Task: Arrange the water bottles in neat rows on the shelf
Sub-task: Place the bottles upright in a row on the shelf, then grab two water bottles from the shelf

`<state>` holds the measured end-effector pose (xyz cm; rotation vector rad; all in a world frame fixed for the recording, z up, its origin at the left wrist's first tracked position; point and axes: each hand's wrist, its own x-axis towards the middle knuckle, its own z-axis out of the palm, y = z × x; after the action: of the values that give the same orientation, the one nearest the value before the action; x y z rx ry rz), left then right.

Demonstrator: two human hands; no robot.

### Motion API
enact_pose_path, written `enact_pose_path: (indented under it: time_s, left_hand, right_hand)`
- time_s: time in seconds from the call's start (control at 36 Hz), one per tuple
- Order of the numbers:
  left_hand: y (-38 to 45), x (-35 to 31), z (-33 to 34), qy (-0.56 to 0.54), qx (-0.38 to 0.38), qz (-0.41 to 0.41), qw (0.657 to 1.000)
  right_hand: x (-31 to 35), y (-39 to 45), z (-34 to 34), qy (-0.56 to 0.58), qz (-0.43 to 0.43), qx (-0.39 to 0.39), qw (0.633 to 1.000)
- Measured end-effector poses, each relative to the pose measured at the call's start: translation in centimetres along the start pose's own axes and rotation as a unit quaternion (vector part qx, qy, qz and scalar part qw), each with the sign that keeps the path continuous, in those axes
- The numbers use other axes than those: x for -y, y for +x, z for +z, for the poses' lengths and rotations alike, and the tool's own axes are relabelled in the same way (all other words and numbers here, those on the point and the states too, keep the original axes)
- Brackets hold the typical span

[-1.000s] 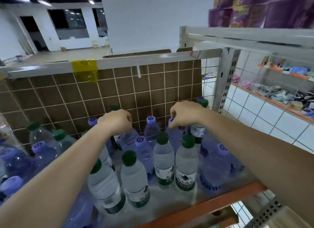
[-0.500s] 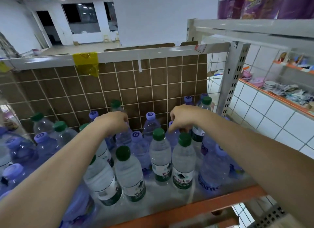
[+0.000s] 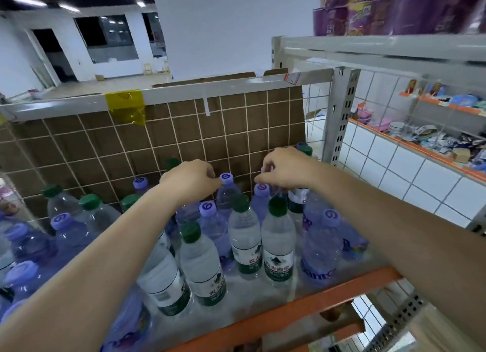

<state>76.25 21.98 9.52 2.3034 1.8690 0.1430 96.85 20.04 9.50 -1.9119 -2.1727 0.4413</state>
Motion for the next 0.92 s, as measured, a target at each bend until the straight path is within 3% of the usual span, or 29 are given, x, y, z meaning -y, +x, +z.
enact_pose_path:
  time_s: [0.11, 0.25, 0.33, 0.5, 0.69, 0.83, 0.92]
  left_hand:
    - [-0.9, -1.8, -0.1, -0.067, 0.039, 0.081, 0.994]
    - [-1.7, -2.8, 0.8, -0.012, 0.106, 0.178, 0.978]
    - [-1.9, -3.0, 2.0, -0.008, 0.141, 0.215, 0.966]
    - [-2.0, -3.3, 3.1, 0.034, 0.109, 0.223, 0.968]
    - [-3.6, -3.5, 3.4, 0.082, 0.001, 0.232, 0.969]
    - [-5.7, -3.9, 2.4, -0.037, 0.029, 0.223, 0.974]
    - [-7.5, -4.3, 1.2, -0.072, 0.007, 0.217, 0.973]
  right_hand:
    - [0.2, -1.2, 0.1, 0.007, 0.015, 0.005, 1.000]
    - [0.8, -2.8, 0.4, -0.074, 0.046, 0.073, 0.993]
    - [0.6, -3.6, 1.1, -0.060, 0.051, 0.099, 0.992]
    - [0.6, -4.4, 2.4, -0.090, 0.023, 0.074, 0.993]
    - [0.8, -5.5, 1.4, -0.042, 0.005, 0.063, 0.997]
    - [1.0, -5.7, 0.6, -0.028, -0.006, 0.071, 0.997]
    - [1.2, -6.1, 0.0, -0.017, -0.027, 0.071, 0.997]
